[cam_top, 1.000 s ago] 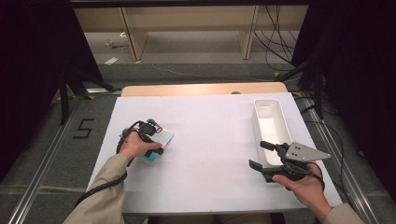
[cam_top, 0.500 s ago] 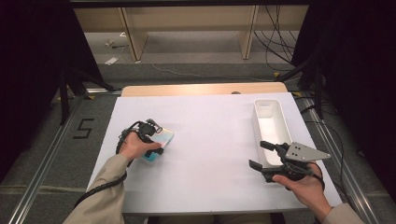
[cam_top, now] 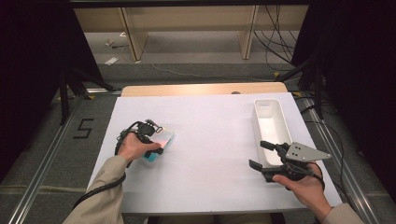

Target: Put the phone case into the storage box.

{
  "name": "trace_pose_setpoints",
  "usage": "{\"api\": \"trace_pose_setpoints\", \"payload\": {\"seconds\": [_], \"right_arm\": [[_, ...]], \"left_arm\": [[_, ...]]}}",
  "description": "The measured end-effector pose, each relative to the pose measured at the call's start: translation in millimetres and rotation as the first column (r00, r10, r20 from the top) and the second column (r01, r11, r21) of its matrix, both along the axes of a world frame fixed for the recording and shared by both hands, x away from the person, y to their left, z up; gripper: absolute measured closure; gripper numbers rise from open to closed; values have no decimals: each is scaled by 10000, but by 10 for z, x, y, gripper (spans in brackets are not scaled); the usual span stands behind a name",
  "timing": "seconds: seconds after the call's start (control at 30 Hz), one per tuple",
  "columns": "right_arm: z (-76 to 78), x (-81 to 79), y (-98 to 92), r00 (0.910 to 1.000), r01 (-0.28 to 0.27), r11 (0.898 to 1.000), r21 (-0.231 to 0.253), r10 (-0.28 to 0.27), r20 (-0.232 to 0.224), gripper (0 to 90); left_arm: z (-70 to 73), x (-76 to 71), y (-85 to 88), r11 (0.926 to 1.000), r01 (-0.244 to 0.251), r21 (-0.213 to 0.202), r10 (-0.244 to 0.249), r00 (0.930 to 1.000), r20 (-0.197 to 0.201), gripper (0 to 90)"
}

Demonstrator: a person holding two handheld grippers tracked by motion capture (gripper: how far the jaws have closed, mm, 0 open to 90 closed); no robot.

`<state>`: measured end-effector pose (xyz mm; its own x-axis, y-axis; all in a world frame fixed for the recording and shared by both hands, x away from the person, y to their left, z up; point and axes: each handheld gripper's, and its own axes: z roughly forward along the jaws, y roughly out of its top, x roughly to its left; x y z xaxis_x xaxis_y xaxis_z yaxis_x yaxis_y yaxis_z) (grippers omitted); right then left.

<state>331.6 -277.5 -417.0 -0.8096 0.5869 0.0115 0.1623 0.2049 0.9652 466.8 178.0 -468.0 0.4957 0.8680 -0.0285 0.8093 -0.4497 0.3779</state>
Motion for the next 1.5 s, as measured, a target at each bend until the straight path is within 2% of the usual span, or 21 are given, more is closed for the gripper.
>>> {"api": "trace_pose_setpoints", "payload": {"seconds": [0.23, 0.57, 0.6, 0.67, 0.9, 1.03, 1.3, 1.33, 1.5], "right_arm": [[2, -1, 0, 10000, 11, 10000, 14, -11, -1, 213], [8, -5, 2, 10000, 45, 10000, 20, -45, 23, 213], [9, -6, 4, 10000, 56, 10000, 9, -56, 32, 213], [9, -6, 4, 10000, 59, 10000, 14, -59, 30, 213], [12, -9, 6, 10000, 88, 10000, 22, -88, 34, 212], [14, -8, 8, 9999, 116, 9999, 18, -116, 35, 212], [17, -8, 13, 9999, 151, 9999, 1, -151, 21, 212], [17, -8, 12, 9999, 164, 9999, -9, -164, 4, 212], [20, -8, 15, 9998, 214, 9998, -33, -214, 2, 211]], "left_arm": [[54, -26, -19, 9999, 95, -116, -92, 9996, 281, 173], [173, -110, -69, 9974, 200, -691, -129, 9947, 1017, 173], [193, -129, -83, 9960, 229, -858, -126, 9930, 1177, 173], [201, -142, -91, 9946, 226, -1009, -98, 9921, 1249, 173], [244, -198, -131, 9903, 444, -1320, -204, 9839, 1777, 173], [280, -244, -161, 9883, 507, -1439, -188, 9765, 2145, 173], [325, -302, -197, 9831, 670, -1703, -221, 9672, 2531, 173], [332, -321, -211, 9817, 748, -1752, -255, 9631, 2680, 173], [353, -359, -233, 9783, 969, -1833, -404, 9563, 2897, 173]]}}
